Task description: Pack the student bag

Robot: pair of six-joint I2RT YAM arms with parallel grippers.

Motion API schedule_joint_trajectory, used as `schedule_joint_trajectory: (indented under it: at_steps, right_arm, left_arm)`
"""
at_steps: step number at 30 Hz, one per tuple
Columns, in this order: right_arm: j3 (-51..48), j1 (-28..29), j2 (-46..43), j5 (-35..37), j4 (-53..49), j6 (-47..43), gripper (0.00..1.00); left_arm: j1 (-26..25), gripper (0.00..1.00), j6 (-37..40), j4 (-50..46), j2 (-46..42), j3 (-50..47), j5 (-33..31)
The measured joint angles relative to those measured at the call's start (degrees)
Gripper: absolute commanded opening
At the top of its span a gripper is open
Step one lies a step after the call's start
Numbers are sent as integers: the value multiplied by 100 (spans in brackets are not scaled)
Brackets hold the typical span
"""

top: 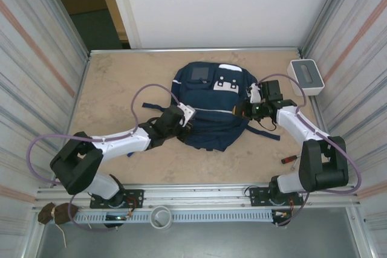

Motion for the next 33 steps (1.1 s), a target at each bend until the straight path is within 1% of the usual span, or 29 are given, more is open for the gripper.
schedule_joint_trajectory:
  at_steps: [4,7,9,14,16,19,22,25,28,30,33]
  right_arm:
    - [352,59,328,-46,-249,-146,1]
    - [682,87,638,-46,-363,-188,5]
    - [942,59,850,-20,-466,-216,9]
    - [1545,-170,1193,210,-564,-271,26]
    - [1633,-262,1169,374,-516,-258,35]
    - [1526,-345,957,643,-428,-214,46]
    - [1038,-330,507,761,-269,-81,52]
    - [431,-284,28,765,-114,129,56]
    - [17,-136,-208,754,96,345,57]
    - [-105,-35,-234,765,267,479,55]
    - [-122,63,-214,778,476,623,50]
  left_arm:
    - [-31,0,-4,-11,-39,-2,-11]
    - [-197,0,-7,-28,-50,15,-70]
    - [-367,0,-11,-87,-31,96,-114]
    - [-800,0,-2,-162,562,879,-90]
    - [-933,0,17,-162,866,1244,-35]
    - [-1108,0,20,-120,1180,1622,105]
    - [-1209,0,20,-120,1263,1714,155]
    - [-1224,0,20,-120,1283,1718,173]
    - [-1224,0,17,-122,1290,1718,192]
    - [-1224,0,17,-122,1290,1716,192]
    - [-1224,0,17,-116,1290,1690,186]
